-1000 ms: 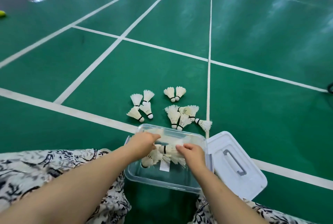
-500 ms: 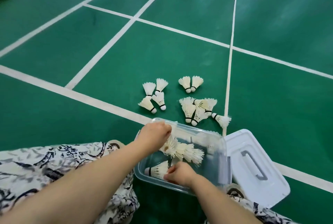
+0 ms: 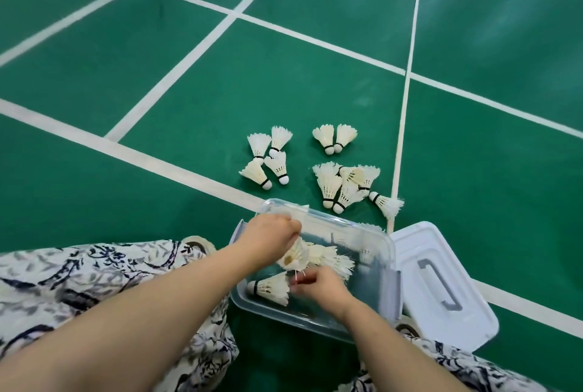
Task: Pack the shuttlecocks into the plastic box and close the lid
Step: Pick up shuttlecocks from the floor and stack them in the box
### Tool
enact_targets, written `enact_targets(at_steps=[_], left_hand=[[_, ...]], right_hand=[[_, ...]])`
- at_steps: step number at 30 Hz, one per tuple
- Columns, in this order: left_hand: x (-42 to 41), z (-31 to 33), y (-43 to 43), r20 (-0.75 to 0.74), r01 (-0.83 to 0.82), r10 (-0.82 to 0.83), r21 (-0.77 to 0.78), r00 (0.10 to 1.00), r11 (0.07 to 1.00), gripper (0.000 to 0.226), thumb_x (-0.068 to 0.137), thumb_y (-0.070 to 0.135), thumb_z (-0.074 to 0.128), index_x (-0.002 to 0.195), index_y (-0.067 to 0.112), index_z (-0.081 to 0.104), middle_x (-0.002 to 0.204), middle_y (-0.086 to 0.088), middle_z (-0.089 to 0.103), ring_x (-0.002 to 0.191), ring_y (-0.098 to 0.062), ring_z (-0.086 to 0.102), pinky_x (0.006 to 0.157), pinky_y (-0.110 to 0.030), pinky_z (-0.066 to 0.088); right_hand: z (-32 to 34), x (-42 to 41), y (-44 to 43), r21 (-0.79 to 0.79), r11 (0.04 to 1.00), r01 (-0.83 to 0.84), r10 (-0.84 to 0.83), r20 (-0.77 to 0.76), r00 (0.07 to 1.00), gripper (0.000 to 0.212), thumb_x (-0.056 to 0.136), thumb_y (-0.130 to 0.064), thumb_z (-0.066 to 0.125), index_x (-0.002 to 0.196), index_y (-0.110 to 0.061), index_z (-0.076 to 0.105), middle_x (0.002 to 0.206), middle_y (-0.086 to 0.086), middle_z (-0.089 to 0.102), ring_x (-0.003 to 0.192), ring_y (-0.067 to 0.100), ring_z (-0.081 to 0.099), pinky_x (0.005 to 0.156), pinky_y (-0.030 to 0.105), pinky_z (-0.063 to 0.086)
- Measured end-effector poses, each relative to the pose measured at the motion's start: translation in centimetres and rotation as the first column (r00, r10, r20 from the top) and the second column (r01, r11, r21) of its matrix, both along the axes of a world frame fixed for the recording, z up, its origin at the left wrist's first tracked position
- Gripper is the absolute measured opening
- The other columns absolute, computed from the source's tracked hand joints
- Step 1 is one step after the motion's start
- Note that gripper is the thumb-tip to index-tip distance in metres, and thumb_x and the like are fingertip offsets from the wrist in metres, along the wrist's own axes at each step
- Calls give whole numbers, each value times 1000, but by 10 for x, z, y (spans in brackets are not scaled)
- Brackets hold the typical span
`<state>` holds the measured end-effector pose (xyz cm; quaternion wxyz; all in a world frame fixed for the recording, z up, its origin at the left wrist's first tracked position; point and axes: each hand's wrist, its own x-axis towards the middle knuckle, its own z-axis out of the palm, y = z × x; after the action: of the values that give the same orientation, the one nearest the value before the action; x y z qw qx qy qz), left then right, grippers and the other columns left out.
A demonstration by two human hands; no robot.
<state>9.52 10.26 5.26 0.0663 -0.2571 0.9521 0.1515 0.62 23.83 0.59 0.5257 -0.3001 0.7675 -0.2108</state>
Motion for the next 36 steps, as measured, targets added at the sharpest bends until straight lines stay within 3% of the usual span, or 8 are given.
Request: enact_targets(at_steps=[3, 6, 13, 18, 22, 26, 31, 36], left_hand=[[-1, 3, 1, -30, -45, 44, -37, 999, 998, 28, 97, 24, 34, 99, 10, 58, 97, -9, 61, 90, -28, 59, 69, -34, 47], [-5, 4, 4, -52, -123, 121, -46, 991, 991, 25, 95, 20, 36, 97, 10, 59, 98, -8, 63, 90, -27, 58, 65, -32, 42], [-19, 15, 13, -37, -269, 269, 5, 963, 963, 26, 91, 22, 38, 97, 14, 63, 98, -7, 68, 92, -28, 61, 69, -33, 46], [-22, 24, 22, -142, -302, 314, 99, 939, 948, 25, 90, 26, 41, 94, 16, 64, 93, -7, 69, 90, -28, 61, 69, -34, 46], [-19, 23, 25, -183, -286, 312, 155, 932, 946, 23, 89, 25, 46, 93, 16, 66, 94, -4, 71, 90, -24, 61, 71, -31, 45], [-18, 19, 30, -157, -296, 326, 189, 932, 936, 22, 89, 25, 47, 95, 17, 66, 99, -2, 71, 96, -23, 61, 74, -30, 45], [-18, 12, 28, -131, -299, 329, 206, 935, 932, 26, 91, 31, 47, 96, 17, 68, 100, -4, 72, 96, -24, 62, 78, -32, 49], [-12, 3, 23, -48, -245, 261, 218, 964, 945, 44, 93, 49, 41, 91, 16, 69, 93, -2, 72, 89, -21, 63, 78, -34, 50]], right_hand=[[18, -9, 3, -158, 961, 225, -235, -49, 971, 23, 78, -12, 73, 67, -29, 63, 70, -11, 62, 68, 3, 55, 63, 10, 42], [37, -17, 8, -304, 878, 369, -414, -100, 905, 23, 79, -10, 68, 80, -31, 58, 79, -7, 60, 73, 11, 56, 65, 16, 47], [71, -25, 15, -398, 897, -191, -101, -606, 789, 43, 78, -19, 60, 118, -33, 55, 128, -9, 41, 112, 11, 48, 90, 32, 49], [66, -21, 25, -314, 873, -373, 17, -744, 668, 26, 81, -25, 63, 106, -31, 63, 136, -1, 46, 127, 20, 40, 101, 34, 40], [57, -25, 29, -278, 879, -388, -46, -859, 510, 23, 61, -33, 84, 75, -33, 65, 111, 0, 65, 102, 26, 60, 76, 38, 57], [56, -26, 27, -311, 856, -412, -118, -895, 431, 22, 56, -36, 86, 63, -30, 67, 100, -4, 70, 98, 17, 43, 70, 33, 55], [44, -25, 27, -267, 866, -422, -64, -898, 435, 18, 62, -36, 82, 68, -27, 67, 90, -13, 69, 91, 11, 40, 67, 29, 54], [28, -21, 36, -147, 949, -279, 103, -691, 715, 20, 95, -31, 48, 101, -16, 58, 108, -1, 57, 101, 16, 52, 83, 32, 44]])
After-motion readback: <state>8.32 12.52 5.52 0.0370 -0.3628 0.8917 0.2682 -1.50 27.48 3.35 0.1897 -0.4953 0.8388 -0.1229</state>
